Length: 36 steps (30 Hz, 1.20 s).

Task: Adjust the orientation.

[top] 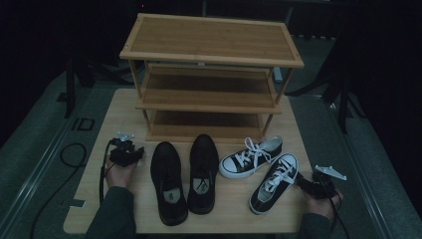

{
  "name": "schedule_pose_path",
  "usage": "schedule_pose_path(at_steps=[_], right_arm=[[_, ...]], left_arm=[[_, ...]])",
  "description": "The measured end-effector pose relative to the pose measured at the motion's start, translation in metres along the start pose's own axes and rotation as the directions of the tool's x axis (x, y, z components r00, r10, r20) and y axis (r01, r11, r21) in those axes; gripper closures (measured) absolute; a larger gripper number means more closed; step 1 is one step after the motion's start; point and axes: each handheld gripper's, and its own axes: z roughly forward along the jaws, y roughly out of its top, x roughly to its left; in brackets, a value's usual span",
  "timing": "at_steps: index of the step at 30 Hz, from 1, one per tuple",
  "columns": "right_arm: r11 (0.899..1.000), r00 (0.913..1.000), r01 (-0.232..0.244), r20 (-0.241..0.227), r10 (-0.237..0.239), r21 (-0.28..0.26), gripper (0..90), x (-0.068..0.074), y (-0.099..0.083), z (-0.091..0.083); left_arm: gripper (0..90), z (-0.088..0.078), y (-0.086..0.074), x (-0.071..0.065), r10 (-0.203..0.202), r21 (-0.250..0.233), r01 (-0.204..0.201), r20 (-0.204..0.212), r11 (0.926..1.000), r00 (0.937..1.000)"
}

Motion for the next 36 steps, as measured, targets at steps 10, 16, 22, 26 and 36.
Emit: schedule_pose_path(at_steps=[10,16,22,26,36], right_arm=[[1.000,1.0000,0.001,-0.003,-0.001,0.000,31.1,0.000,0.000,0.000],[1.000,1.0000,0.002,-0.003,-0.002,0.000,31.1,0.000,0.000,0.000],[1.000,0.9999,0.006,-0.009,-0.006,0.000,31.1,-0.001,0.000,0.000],[1.000,0.9999,0.006,-0.009,-0.006,0.000,31.1,-0.001,0.000,0.000],[1.000,0.9999,0.006,-0.009,-0.006,0.000,31.1,-0.001,0.000,0.000]], left_arm=[[89.5,-0.020,0.000,-0.015,0.112,0.013,-0.114,0.122,0.9934,0.9862],[89.7,-0.031,-0.001,-0.025,0.159,0.003,-0.161,0.132,0.9870,0.9785],[89.5,-0.034,-0.003,-0.035,0.206,0.026,-0.212,0.142,0.9769,0.9682],[89.6,-0.036,-0.006,-0.039,0.225,0.035,-0.231,0.134,0.9723,0.9653],[89.5,-0.045,-0.014,-0.042,0.244,0.023,-0.251,0.171,0.9676,0.9546]])
